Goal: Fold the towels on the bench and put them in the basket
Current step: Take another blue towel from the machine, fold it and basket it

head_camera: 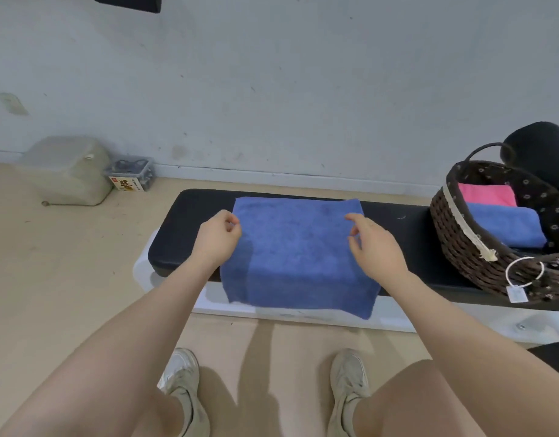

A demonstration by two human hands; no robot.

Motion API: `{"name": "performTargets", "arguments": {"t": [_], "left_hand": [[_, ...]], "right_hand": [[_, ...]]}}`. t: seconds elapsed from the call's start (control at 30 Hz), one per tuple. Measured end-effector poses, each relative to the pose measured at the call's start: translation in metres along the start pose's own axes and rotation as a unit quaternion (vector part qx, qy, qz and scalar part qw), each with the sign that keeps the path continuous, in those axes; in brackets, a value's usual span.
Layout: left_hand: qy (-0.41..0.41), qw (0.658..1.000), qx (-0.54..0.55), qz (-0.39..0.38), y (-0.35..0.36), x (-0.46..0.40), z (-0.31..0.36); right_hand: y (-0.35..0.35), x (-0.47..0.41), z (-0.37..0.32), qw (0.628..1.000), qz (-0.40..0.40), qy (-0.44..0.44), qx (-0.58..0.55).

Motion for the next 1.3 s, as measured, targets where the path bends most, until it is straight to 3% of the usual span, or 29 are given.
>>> {"name": "performTargets", "arguments": {"t": [0.17, 0.37, 0.57, 0.7, 0.87, 1.1, 1.3], "left_hand": [[0.002, 1.0, -0.002, -0.001, 0.017, -0.055, 0.005], [-0.022, 0.994, -0.097, -0.034, 0.045, -0.119, -0.014], [-0.067, 0.991, -0.111, -0.026, 0.05, -0.149, -0.008], [-0.061, 0.99, -0.102, -0.073, 0.049, -0.157, -0.007], [-0.048, 0.99, -0.084, -0.104, 0.046, -0.16, 0.0], [0.016, 0.994, 0.039, -0.104, 0.036, -0.149, -0.005], [0.09, 0.994, 0.017, -0.061, 0.028, -0.147, -0.001]], "right_hand": [[0.02, -0.054, 0.016, 0.999, 0.029, 0.032, -0.016], [0.045, -0.107, 0.05, 0.995, -0.03, 0.096, 0.012], [0.052, -0.12, 0.083, 0.983, -0.084, 0.164, 0.004], [0.052, -0.125, 0.086, 0.986, -0.08, 0.144, -0.029], [0.049, -0.132, 0.087, 0.988, -0.079, 0.127, -0.028], [0.045, -0.127, 0.105, 0.989, -0.035, 0.138, -0.029], [0.036, -0.127, 0.103, 0.986, -0.023, 0.167, -0.014]]}}
Point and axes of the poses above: each hand's wrist, its own x-axis away from the middle knuckle, its own y-axis out of the palm, z = x × y, the point moved 4 cm from there along -x, towards the middle knuckle, and after that the axes turned 7 degrees about -y, right-handed, at the moved point
